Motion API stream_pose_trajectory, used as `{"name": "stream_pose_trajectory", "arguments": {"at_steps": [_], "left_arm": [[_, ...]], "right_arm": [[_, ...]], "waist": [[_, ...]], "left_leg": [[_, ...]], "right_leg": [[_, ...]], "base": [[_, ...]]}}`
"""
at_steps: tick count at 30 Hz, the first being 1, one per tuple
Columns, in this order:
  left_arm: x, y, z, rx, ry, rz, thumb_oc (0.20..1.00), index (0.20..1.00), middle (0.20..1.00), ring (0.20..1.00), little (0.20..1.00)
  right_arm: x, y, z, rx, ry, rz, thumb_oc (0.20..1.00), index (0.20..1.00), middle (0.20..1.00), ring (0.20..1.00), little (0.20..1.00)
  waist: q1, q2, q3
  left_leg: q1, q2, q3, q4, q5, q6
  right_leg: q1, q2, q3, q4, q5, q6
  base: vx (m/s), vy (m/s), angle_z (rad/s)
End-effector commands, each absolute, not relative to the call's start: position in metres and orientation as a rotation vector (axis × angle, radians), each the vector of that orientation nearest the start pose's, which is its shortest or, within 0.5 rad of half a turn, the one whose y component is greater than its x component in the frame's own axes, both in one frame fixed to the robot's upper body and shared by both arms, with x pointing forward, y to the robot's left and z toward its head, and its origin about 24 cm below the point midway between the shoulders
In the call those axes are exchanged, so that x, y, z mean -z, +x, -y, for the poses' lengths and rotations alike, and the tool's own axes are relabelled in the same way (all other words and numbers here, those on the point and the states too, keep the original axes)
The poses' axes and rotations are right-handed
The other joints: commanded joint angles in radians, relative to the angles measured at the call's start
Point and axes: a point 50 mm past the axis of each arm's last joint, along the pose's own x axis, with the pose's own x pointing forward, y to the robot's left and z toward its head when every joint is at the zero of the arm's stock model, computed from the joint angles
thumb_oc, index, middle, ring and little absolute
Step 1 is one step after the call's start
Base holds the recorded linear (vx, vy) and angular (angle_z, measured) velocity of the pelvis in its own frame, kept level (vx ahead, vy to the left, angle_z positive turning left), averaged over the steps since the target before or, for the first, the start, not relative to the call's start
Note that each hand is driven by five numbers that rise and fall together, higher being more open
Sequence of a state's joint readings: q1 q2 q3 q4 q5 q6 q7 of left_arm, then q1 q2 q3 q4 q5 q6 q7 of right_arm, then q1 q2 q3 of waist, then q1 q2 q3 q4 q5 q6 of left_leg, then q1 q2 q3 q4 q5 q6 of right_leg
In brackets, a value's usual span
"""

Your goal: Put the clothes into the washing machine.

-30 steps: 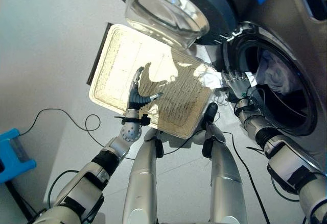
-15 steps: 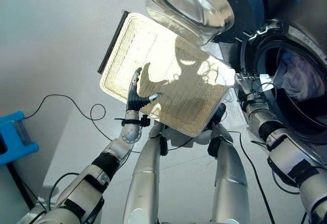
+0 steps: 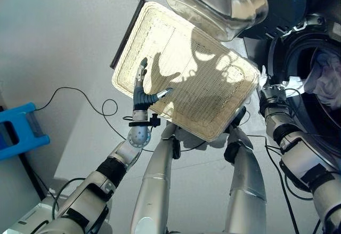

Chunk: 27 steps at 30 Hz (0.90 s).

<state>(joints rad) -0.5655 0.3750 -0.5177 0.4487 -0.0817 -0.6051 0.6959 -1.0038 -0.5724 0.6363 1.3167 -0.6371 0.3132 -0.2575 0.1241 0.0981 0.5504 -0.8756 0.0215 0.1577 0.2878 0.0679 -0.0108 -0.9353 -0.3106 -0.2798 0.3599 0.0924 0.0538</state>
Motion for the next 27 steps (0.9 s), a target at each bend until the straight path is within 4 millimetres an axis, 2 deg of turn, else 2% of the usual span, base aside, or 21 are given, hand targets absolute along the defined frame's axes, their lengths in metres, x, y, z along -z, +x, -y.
{"name": "stream_pose_trajectory", "arguments": {"at_steps": [1,3,4,11,12,13,14,15,16,17,21,25,26,27], "left_arm": [[-0.142,0.305,-0.116,-0.106,0.023,0.747,1.0,1.0,1.0,1.0,1.0],[-0.142,0.305,-0.117,-0.107,0.017,0.743,1.0,1.0,1.0,1.0,1.0],[-0.14,0.303,-0.117,-0.108,0.014,0.743,1.0,1.0,1.0,1.0,1.0],[-0.14,0.301,-0.116,-0.114,0.008,0.755,1.0,1.0,1.0,1.0,1.0],[-0.14,0.302,-0.118,-0.124,0.006,0.748,1.0,1.0,1.0,1.0,1.0],[-0.14,0.302,-0.118,-0.124,0.006,0.748,1.0,1.0,1.0,1.0,1.0],[-0.138,0.302,-0.122,-0.137,0.001,0.743,1.0,1.0,1.0,1.0,1.0],[-0.138,0.302,-0.123,-0.139,0.001,0.742,1.0,1.0,1.0,1.0,1.0],[-0.137,0.302,-0.126,-0.147,-0.003,0.74,1.0,1.0,1.0,1.0,1.0],[-0.137,0.302,-0.126,-0.146,-0.002,0.739,1.0,1.0,1.0,1.0,1.0],[-0.138,0.304,-0.135,-0.174,-0.002,0.733,1.0,1.0,1.0,1.0,1.0],[-0.139,0.305,-0.139,-0.187,-0.002,0.73,1.0,1.0,1.0,1.0,1.0],[-0.14,0.307,-0.145,-0.197,0.003,0.723,1.0,1.0,1.0,1.0,1.0],[-0.14,0.307,-0.146,-0.198,0.005,0.722,1.0,1.0,1.0,1.0,1.0]], "right_arm": [[-0.144,0.359,0.348,0.585,-1.666,-0.522,0.2,0.2,0.2,0.2,0.2],[-0.145,0.359,0.348,0.606,-1.646,-0.499,0.2,0.2,0.2,0.2,0.2],[-0.15,0.36,0.347,0.676,-1.604,-0.424,0.2,0.2,0.2,0.2,0.2],[-0.159,0.356,0.348,0.86,-1.46,-0.208,0.2,0.2,0.2,0.2,0.2],[-0.162,0.353,0.348,0.957,-1.334,-0.115,0.2,0.2,0.2,0.2,0.2],[-0.162,0.353,0.348,0.957,-1.334,-0.115,0.2,0.2,0.2,0.2,0.2],[-0.159,0.348,0.349,1.034,-1.201,-0.061,0.2,0.2,0.2,0.2,0.2],[-0.158,0.347,0.35,1.049,-1.171,-0.052,0.2,0.2,0.2,0.2,0.2],[-0.154,0.343,0.351,1.099,-1.049,-0.012,0.2,0.2,0.2,0.2,0.2],[-0.153,0.343,0.351,1.099,-1.049,-0.013,0.2,0.2,0.2,0.2,0.2],[-0.146,0.333,0.352,1.18,-0.702,0.085,0.2,0.2,0.2,0.2,0.2],[-0.145,0.331,0.353,1.186,-0.592,0.126,0.2,0.2,0.2,0.2,0.2],[-0.142,0.328,0.352,1.205,-0.443,0.155,0.2,0.2,0.2,0.2,0.2],[-0.141,0.327,0.352,1.207,-0.419,0.154,0.2,0.2,0.2,0.2,0.2]], "waist": [[-0.009,0.118,-0.03],[-0.009,0.118,-0.03],[-0.012,0.117,-0.03],[-0.025,0.105,-0.03],[-0.035,0.095,-0.03],[-0.035,0.095,-0.03],[-0.045,0.084,-0.03],[-0.047,0.081,-0.03],[-0.057,0.074,-0.03],[-0.056,0.073,-0.03],[-0.085,0.051,-0.03],[-0.094,0.043,-0.03],[-0.103,0.028,-0.03],[-0.105,0.026,-0.03]], "left_leg": [[-0.043,-0.018,0.054,0.041,-0.049,-0.06],[-0.042,-0.018,0.053,0.042,-0.05,-0.059],[-0.04,-0.016,0.052,0.045,-0.054,-0.059],[-0.003,-0.004,0.063,0.037,-0.061,-0.059],[0.018,0.003,0.069,0.034,-0.066,-0.057],[0.018,0.003,0.069,0.034,-0.066,-0.057],[0.037,0.009,0.075,0.035,-0.072,-0.056],[0.043,0.01,0.076,0.036,-0.074,-0.055],[0.059,0.015,0.082,0.037,-0.08,-0.054],[0.06,0.015,0.083,0.036,-0.08,-0.054],[0.107,0.028,0.097,0.038,-0.097,-0.049],[0.125,0.033,0.103,0.035,-0.101,-0.048],[0.151,0.039,0.111,0.03,-0.106,-0.047],[0.157,0.041,0.113,0.029,-0.107,-0.047]], "right_leg": [[-0.055,0.004,-0.052,0.057,0.006,0.094],[-0.055,0.004,-0.051,0.059,0.005,0.093],[-0.056,0.007,-0.048,0.066,0.001,0.093],[-0.024,0.015,-0.045,0.062,-0.007,0.096],[-0.004,0.021,-0.043,0.066,-0.015,0.096],[-0.004,0.021,-0.043,0.066,-0.015,0.096],[0.014,0.026,-0.04,0.067,-0.021,0.097],[0.019,0.027,-0.04,0.067,-0.023,0.097],[0.033,0.031,-0.039,0.068,-0.028,0.097],[0.034,0.031,-0.039,0.068,-0.028,0.097],[0.074,0.048,-0.028,0.074,-0.045,0.094],[0.09,0.052,-0.025,0.071,-0.048,0.094],[0.113,0.06,-0.022,0.066,-0.053,0.092],[0.118,0.061,-0.022,0.065,-0.055,0.092]], "base": [[0.0,0.012,0.03],[0.0,0.005,0.02],[0.0,0.0,0.0],[0.0,0.012,0.0],[0.0,0.0,0.0],[0.0,0.049,0.0],[0.0,0.0,0.0],[0.01,0.054,-0.02],[0.0,0.031,-0.03],[0.0,0.052,-0.05],[0.01,0.062,-0.11],[0.01,0.021,-0.19],[0.02,0.015,-0.09],[0.02,0.013,-0.15]]}}
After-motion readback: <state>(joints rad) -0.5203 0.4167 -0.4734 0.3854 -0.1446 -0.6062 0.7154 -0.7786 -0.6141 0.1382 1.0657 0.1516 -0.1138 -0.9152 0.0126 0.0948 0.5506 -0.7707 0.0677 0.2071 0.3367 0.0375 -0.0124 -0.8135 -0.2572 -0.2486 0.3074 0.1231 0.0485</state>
